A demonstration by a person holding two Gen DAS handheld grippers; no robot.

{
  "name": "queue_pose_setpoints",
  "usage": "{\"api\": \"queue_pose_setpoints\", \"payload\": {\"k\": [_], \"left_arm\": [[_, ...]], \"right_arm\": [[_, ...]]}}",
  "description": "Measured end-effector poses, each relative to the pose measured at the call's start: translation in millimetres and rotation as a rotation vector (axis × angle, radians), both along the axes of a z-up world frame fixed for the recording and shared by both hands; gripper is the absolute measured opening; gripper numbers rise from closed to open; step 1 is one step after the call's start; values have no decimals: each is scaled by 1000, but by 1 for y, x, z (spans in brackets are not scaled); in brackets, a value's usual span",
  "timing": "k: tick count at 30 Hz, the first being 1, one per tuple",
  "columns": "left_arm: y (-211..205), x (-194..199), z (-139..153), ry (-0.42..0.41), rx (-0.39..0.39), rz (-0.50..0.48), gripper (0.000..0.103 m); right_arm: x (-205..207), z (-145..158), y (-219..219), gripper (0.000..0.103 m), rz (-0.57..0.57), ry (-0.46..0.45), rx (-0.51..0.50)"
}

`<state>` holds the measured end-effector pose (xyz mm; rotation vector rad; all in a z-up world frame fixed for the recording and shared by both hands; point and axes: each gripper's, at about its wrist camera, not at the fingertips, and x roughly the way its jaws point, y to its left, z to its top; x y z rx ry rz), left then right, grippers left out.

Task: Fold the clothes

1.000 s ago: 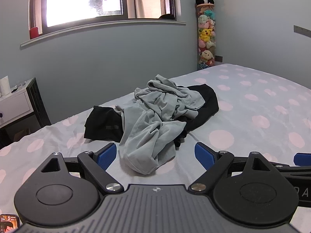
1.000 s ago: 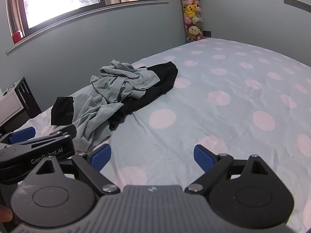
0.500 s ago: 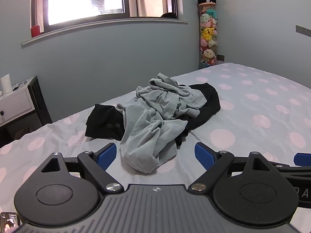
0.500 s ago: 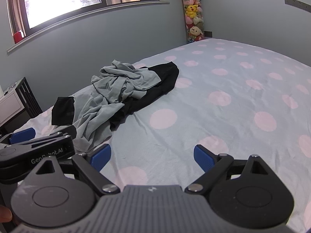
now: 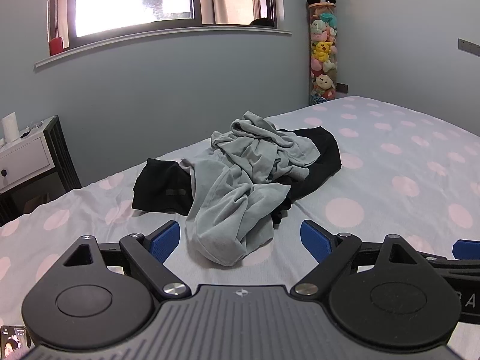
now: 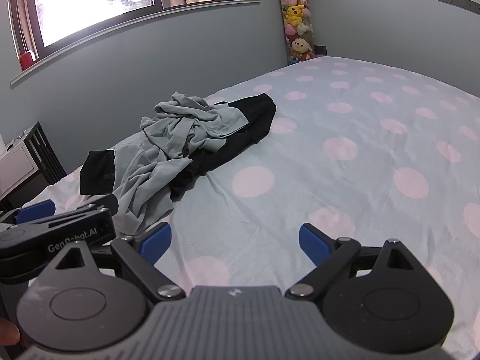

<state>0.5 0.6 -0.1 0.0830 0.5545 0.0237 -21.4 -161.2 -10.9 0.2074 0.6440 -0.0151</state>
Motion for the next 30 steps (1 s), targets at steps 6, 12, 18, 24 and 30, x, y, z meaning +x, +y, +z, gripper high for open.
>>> {"api": "queue_pose_setpoints", "payload": {"k": [6,12,18,24,30], "left_arm": [[0,0,0,1,-1,5,88],[0,0,-1,4,-1,4,88],[-1,0,-1,7,-2,3,88],[-1,0,-1,10,-4,5,88],[0,1,-1,14,-8,8,88]], "right_arm": [[0,0,0,93,3,-3,0],[-1,0,0,93,2,-2,0],[0,0,0,93,2,-2,-2],[0,-1,-1,93,5,-2,-1],[1,-1,-1,93,8,-3,-1]]}}
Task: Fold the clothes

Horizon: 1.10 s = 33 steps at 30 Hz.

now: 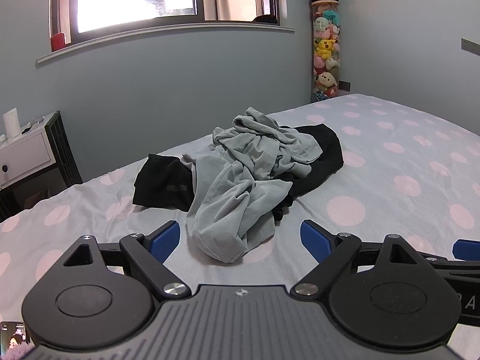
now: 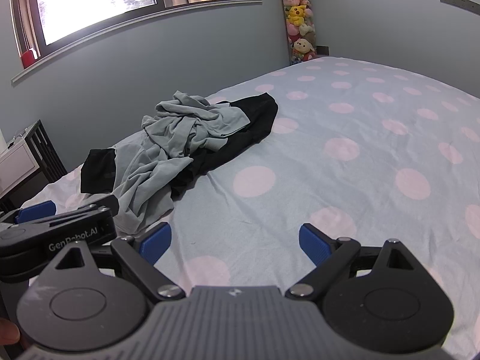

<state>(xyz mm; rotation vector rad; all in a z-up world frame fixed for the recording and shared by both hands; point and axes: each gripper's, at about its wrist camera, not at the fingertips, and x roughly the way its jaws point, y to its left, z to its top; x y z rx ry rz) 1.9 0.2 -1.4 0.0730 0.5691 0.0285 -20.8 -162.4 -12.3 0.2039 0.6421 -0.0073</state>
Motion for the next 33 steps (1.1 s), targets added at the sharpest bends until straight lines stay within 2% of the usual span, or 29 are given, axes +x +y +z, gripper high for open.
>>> {"api": "queue_pose_setpoints", "payload": {"k": [18,25,27,33], "left_arm": [[-1,5,5,-6,0,-11,88],[11,25,24,18,-101,-71,88],[13,34,31,-1,-97,-71,88],[9,78,46,-24,-13,-111,88]], "right_arm": [[6,3,0,93,21,-5,-14],[29,22,-7,93,31,-38,-68],[38,27,-8,93,39,-43,-87],[65,33,-3,93,86,-35,-154]]}}
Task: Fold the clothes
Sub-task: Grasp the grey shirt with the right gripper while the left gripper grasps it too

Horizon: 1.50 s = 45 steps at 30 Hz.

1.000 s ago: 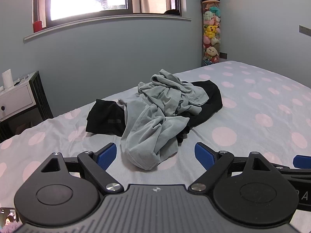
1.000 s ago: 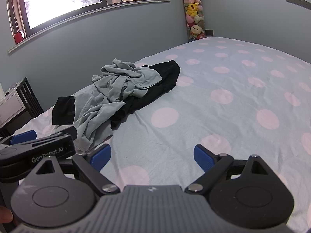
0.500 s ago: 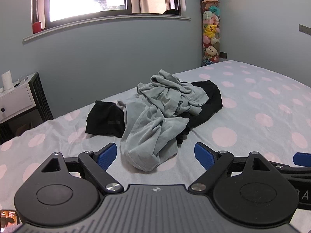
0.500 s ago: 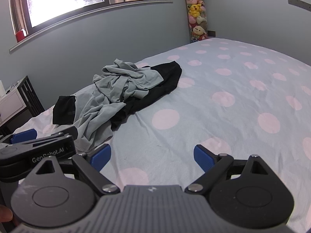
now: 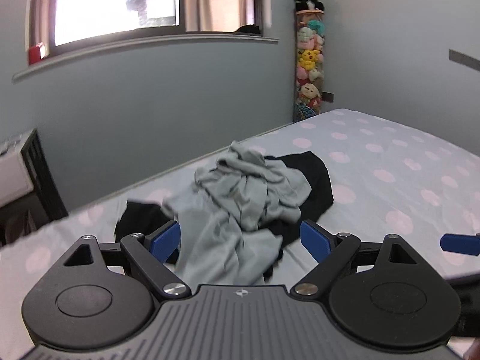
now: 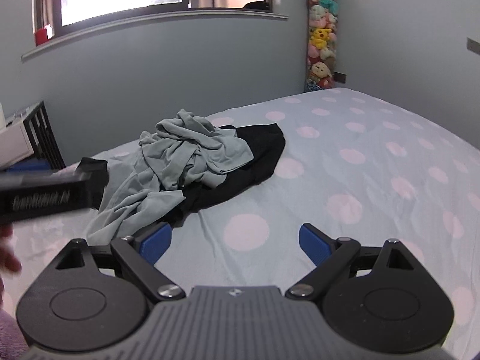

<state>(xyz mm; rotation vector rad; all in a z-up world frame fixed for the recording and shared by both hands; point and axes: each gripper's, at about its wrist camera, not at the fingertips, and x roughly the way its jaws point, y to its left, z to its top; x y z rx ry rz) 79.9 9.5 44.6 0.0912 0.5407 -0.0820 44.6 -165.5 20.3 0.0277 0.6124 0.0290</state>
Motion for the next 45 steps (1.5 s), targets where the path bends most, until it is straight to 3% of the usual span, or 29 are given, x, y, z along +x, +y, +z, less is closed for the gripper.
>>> {"api": "queue_pose_setpoints", "payload": {"k": [3,5,8,12,17,22,25,28,30,32,34,41,45], "left_arm": [[9,20,-3,14,-27,-57,88],[20,34,-11,63,-91,-75,88],[34,49,-31,118,-151,-52,83],[59,67,-52,168,-221,23,81],[87,85,-80,241,-294,109,68],[94,97,-101,286,-350,114,57],[92,102,-107,288,-339,105,46],[87,105,-112,297,-314,91,36],[84,106,-115,296,-304,82,28],[85,105,-114,290,-317,70,12],[83,103,-111,277,-326,43,9],[46,71,-76,193,-362,-167,0],[8,37,-53,173,-373,-306,0]], "right_arm": [[12,-4,5,93,27,17,-11],[19,-8,7,93,36,29,-23],[32,-18,11,91,43,47,-41],[54,-31,20,79,76,73,-32],[85,-53,42,72,141,105,6],[110,-74,67,67,217,112,27],[124,-82,76,62,237,107,47],[130,-85,85,48,271,90,42],[132,-86,91,19,298,82,32],[128,-85,92,13,292,64,13],[122,-80,90,5,284,40,5],[82,-48,58,4,120,-13,-24],[41,-26,24,4,9,-23,-24]]}}
